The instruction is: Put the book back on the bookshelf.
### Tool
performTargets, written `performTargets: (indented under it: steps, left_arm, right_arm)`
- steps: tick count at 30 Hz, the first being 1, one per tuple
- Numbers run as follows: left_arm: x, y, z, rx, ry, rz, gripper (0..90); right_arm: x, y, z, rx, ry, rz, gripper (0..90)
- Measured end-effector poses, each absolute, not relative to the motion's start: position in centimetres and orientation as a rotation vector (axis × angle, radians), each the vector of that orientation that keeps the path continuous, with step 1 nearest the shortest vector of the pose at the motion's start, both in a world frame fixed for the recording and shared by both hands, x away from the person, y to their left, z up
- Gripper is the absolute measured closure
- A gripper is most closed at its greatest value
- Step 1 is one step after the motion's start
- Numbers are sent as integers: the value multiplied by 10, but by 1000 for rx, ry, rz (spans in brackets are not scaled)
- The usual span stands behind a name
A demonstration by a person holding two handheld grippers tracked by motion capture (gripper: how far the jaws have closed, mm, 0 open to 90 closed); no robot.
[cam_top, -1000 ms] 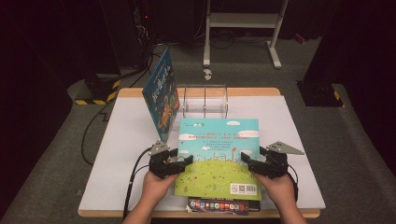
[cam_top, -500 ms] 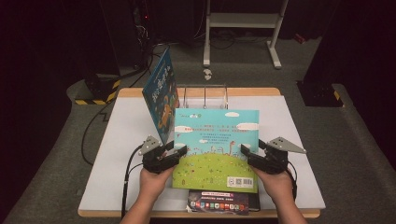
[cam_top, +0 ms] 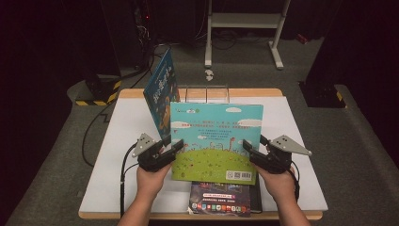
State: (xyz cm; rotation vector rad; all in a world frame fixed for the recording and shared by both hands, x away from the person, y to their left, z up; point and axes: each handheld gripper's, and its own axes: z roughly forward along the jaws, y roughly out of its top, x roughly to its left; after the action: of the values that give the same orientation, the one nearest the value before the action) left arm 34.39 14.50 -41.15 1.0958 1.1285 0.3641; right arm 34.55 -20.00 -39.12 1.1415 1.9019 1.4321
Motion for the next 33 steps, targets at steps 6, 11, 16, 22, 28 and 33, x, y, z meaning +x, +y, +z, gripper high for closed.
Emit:
performTargets:
  steps: [6, 11, 16, 22, 28, 33]
  left_arm:
    - [343, 145, -403, 1089, 1097, 398, 552]
    - [341, 142, -397, 1096, 1062, 436, 565]
    - [340, 139, -395, 1098, 1039, 457, 566]
    - [347, 137, -393, 1107, 1025, 474, 566]
    - [358, 135, -389, 1107, 1013, 489, 564]
    - [368, 133, -388, 1103, 1007, 485, 563]
  right_arm:
    - [343, -201, -383, 1116, 1867, 1450, 452]
    - [341, -202, -376, 1101, 1832, 1462, 473]
    - [341, -205, -372, 1101, 1814, 1475, 474]
    - [344, -206, -371, 1101, 1803, 1471, 474]
    - [353, -207, -370, 1111, 1795, 1468, 473]
    - [361, -207, -366, 1104, 1792, 1452, 472]
